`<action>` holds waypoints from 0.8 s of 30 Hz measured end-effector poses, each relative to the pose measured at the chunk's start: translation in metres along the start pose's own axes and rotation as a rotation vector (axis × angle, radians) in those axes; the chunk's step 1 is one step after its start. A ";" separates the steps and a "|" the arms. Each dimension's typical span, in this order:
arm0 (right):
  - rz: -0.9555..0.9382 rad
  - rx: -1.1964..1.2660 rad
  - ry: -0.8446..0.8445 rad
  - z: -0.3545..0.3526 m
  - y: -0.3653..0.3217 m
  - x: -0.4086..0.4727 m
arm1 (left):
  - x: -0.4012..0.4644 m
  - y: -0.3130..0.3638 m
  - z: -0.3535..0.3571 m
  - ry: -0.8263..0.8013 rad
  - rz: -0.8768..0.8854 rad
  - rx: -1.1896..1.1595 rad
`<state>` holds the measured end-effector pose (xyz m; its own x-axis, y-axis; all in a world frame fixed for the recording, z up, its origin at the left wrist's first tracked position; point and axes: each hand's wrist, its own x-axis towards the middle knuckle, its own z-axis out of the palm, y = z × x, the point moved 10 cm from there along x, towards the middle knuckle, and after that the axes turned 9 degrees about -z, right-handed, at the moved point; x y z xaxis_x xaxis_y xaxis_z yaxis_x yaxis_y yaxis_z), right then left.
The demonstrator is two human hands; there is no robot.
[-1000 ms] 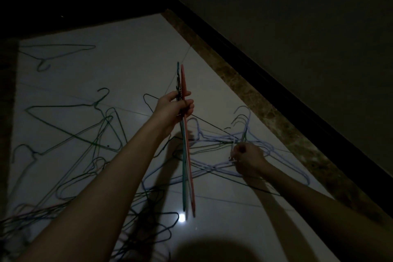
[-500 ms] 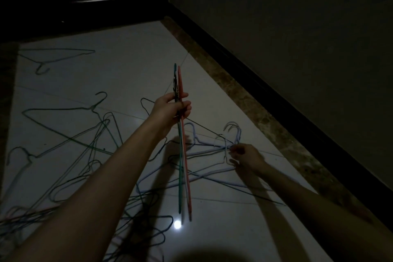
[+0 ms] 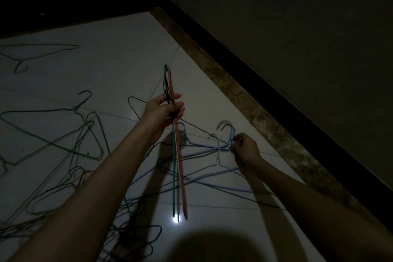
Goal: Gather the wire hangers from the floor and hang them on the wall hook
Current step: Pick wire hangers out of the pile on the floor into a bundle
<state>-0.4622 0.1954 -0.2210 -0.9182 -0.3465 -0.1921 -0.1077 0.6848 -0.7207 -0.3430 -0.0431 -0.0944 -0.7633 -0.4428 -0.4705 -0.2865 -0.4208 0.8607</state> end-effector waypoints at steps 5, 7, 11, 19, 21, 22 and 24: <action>0.019 0.005 0.062 -0.005 -0.007 0.008 | 0.003 -0.006 0.000 0.008 -0.011 -0.001; 0.004 0.020 0.095 -0.010 -0.015 0.012 | 0.003 -0.006 0.000 0.009 -0.010 0.001; -0.094 -0.022 0.129 -0.022 -0.037 0.025 | 0.000 0.001 0.001 0.007 0.011 0.004; -0.149 0.110 0.233 -0.052 -0.067 0.035 | -0.013 0.025 -0.004 0.000 0.067 -0.010; -0.170 0.236 0.246 -0.058 -0.074 0.035 | -0.017 0.033 -0.006 0.005 0.086 -0.009; -0.176 0.294 0.250 -0.061 -0.077 0.034 | -0.019 0.036 -0.007 0.006 0.096 -0.003; -0.185 0.352 0.265 -0.067 -0.085 0.031 | -0.023 0.042 -0.008 0.006 0.115 0.019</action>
<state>-0.5067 0.1700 -0.1211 -0.9662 -0.2359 0.1042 -0.1850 0.3527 -0.9173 -0.3332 -0.0566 -0.0490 -0.7882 -0.4924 -0.3693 -0.2079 -0.3517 0.9127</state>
